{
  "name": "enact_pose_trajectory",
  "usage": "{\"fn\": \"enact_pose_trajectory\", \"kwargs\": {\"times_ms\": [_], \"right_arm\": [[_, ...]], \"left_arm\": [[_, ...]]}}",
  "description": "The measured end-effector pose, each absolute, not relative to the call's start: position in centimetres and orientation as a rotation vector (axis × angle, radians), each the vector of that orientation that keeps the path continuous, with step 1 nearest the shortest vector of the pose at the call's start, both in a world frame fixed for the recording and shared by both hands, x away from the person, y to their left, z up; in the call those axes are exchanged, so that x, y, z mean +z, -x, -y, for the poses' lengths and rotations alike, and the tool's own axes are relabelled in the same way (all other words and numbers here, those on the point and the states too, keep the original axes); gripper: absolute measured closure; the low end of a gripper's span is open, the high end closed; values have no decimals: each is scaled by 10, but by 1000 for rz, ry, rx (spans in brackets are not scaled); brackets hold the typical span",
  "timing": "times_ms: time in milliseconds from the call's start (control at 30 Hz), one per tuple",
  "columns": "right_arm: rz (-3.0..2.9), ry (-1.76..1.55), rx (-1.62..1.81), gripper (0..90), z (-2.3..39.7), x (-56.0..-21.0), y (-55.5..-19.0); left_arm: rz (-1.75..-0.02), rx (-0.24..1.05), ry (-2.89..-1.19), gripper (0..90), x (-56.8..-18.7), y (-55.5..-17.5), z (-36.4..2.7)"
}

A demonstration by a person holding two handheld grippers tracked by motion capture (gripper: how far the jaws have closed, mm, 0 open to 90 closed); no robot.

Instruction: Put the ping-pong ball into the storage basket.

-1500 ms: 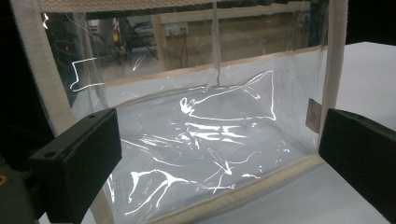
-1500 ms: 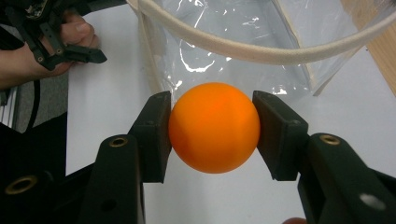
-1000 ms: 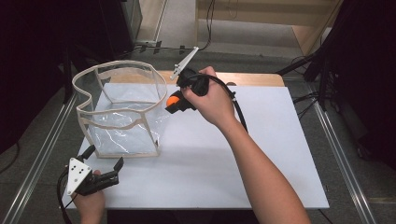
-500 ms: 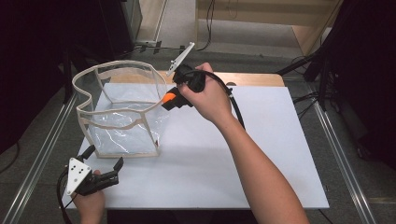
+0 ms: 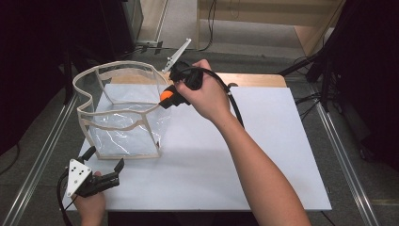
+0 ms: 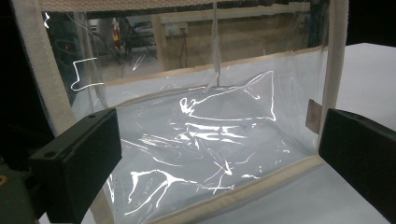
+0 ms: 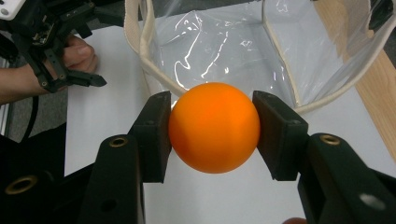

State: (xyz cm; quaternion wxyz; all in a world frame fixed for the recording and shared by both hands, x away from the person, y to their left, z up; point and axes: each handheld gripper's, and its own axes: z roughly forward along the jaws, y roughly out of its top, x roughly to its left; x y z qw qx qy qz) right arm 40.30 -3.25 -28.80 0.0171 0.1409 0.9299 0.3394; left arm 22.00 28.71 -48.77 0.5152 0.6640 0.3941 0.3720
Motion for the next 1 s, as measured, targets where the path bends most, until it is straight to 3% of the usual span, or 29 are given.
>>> {"fn": "enact_pose_trajectory", "kwargs": {"times_ms": [1000], "right_arm": [[-2877,-434,1088,476,18,-285,-411]], "left_arm": [[-948,893,-1597,1,-488,-220,-287]]}}
